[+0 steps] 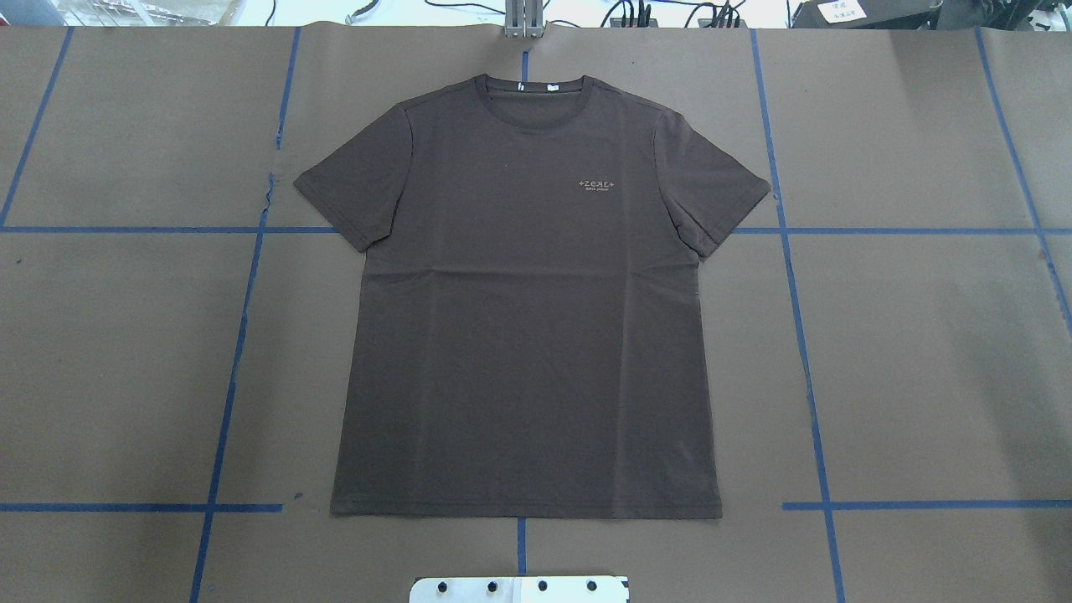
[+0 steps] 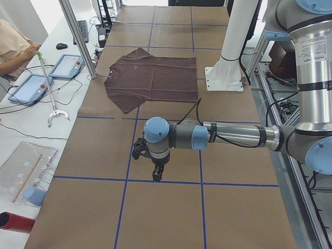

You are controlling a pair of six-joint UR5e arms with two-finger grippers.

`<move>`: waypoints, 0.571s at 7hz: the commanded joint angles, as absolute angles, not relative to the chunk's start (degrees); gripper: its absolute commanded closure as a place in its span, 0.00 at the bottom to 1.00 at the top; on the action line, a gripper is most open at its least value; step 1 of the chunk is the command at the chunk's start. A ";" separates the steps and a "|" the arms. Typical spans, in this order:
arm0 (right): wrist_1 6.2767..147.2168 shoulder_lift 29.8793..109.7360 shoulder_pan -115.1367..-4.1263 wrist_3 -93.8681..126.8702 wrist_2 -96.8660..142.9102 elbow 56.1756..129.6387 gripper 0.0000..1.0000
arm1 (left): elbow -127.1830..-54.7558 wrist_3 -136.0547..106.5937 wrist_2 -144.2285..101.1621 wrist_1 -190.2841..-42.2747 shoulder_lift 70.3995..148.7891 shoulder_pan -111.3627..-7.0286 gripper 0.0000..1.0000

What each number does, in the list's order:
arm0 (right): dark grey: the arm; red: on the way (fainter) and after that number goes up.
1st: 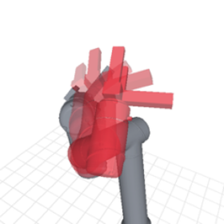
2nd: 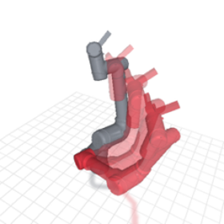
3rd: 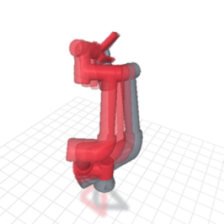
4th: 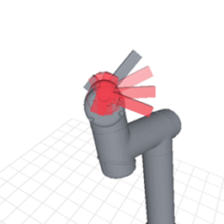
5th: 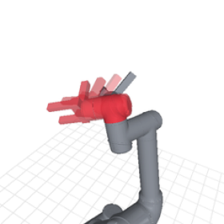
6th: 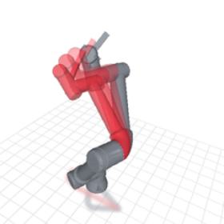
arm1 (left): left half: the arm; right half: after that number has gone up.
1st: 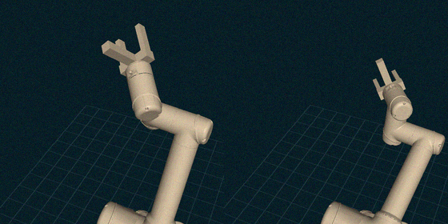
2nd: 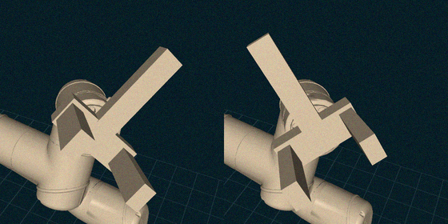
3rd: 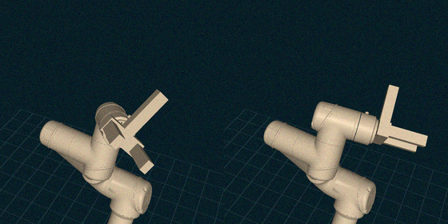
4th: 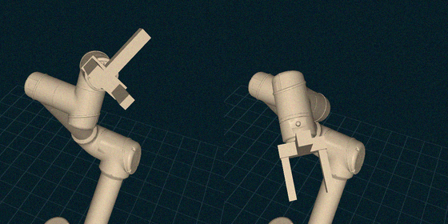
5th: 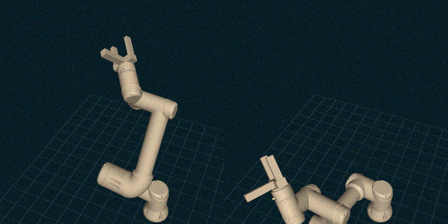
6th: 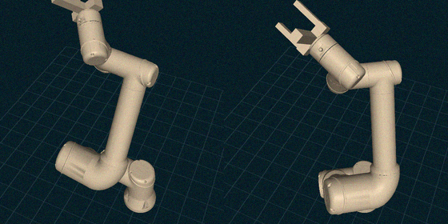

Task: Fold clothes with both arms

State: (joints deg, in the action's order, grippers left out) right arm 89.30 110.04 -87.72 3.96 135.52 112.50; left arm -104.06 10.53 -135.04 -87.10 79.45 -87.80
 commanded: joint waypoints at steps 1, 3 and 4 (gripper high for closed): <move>89.30 110.04 -87.71 3.96 135.61 112.50 0.00 | -104.32 10.63 -135.00 -87.19 79.54 -87.80 0.00; 89.38 110.04 -87.71 3.87 136.23 113.11 0.00 | -107.90 10.72 -134.83 -87.19 78.58 -87.89 0.00; 89.21 109.95 -87.63 4.13 136.23 113.55 0.00 | -108.19 10.72 -131.17 -87.27 79.71 -87.54 0.00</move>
